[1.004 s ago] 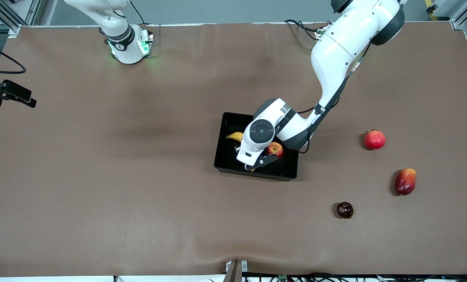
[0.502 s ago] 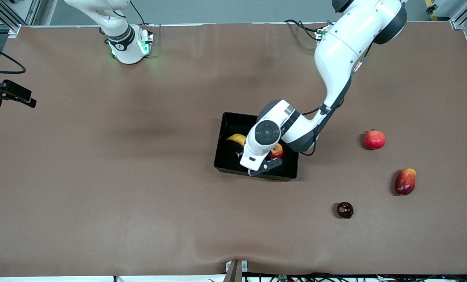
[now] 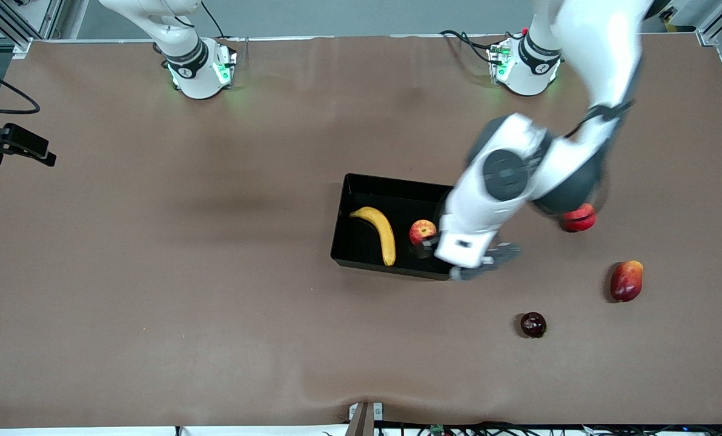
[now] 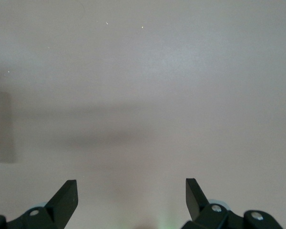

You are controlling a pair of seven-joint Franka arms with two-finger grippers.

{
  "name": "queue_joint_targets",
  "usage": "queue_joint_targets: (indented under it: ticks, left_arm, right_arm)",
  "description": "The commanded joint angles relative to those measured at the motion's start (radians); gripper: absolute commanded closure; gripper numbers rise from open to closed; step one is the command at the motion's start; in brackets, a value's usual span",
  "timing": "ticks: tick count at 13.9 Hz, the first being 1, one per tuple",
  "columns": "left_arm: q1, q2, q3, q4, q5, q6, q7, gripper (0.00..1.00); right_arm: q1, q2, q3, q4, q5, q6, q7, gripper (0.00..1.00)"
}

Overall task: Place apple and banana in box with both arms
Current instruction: 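Open the left gripper to release the banana in the tray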

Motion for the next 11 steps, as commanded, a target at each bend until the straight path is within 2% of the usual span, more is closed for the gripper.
queue_joint_targets:
  ticks: [1,5,11]
  left_arm:
    - [0.095,-0.107,-0.003,-0.043,0.02,-0.125,0.107,0.0]
    - [0.231,-0.21,-0.007,-0.048,0.008,-0.301,0.222,0.0]
    - [0.348,-0.344,-0.012,-0.098,0.002,-0.339,0.519,0.0]
  right_arm:
    - [-0.015,0.003,0.013,0.014,-0.009,-0.011,0.011,0.0]
    - [-0.015,0.002,0.013,0.014,-0.009,-0.013,0.01,0.0]
    - [-0.015,0.002,0.013,0.013,-0.009,-0.013,0.01,0.0]
